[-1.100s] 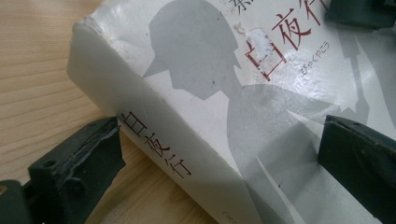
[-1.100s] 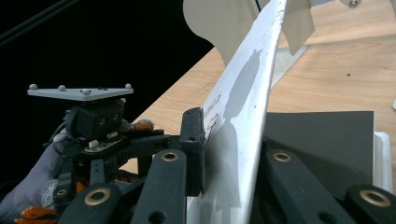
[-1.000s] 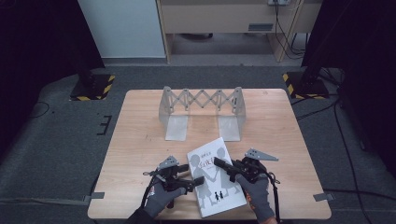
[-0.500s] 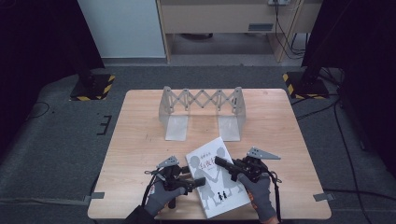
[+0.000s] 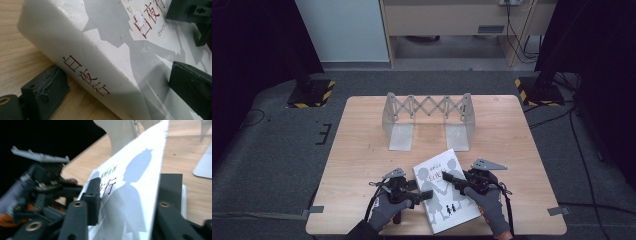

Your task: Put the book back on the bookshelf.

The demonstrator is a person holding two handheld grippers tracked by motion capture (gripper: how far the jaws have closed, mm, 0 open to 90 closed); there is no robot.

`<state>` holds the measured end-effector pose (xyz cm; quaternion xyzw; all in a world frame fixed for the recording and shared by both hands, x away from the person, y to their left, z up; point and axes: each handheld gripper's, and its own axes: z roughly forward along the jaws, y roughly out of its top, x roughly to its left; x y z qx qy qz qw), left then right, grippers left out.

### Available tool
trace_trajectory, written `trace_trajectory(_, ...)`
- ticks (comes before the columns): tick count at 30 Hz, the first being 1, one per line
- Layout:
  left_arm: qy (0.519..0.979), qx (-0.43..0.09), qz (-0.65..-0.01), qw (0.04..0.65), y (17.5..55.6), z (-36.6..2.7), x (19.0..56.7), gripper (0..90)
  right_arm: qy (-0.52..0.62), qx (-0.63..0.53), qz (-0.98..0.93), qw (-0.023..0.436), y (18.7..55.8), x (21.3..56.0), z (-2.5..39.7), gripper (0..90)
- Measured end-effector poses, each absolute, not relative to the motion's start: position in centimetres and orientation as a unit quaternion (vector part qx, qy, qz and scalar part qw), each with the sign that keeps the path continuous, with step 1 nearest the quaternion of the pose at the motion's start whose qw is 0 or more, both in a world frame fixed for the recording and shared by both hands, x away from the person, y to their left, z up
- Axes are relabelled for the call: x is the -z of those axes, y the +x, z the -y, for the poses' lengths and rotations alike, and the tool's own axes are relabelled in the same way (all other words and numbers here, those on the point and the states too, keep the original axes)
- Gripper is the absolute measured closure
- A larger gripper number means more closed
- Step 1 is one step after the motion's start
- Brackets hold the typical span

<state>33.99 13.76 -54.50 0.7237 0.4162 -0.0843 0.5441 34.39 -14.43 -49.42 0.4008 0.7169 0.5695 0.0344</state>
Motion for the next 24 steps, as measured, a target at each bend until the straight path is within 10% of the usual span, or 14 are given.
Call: trace_trajectory(24, 0.742, 0.065, -0.418, 0.52, 34.0, -12.9, 54.4, 4.0, 0.426, -0.503, -0.745, 0.097, 33.9, 51.2, 15.6, 31.3)
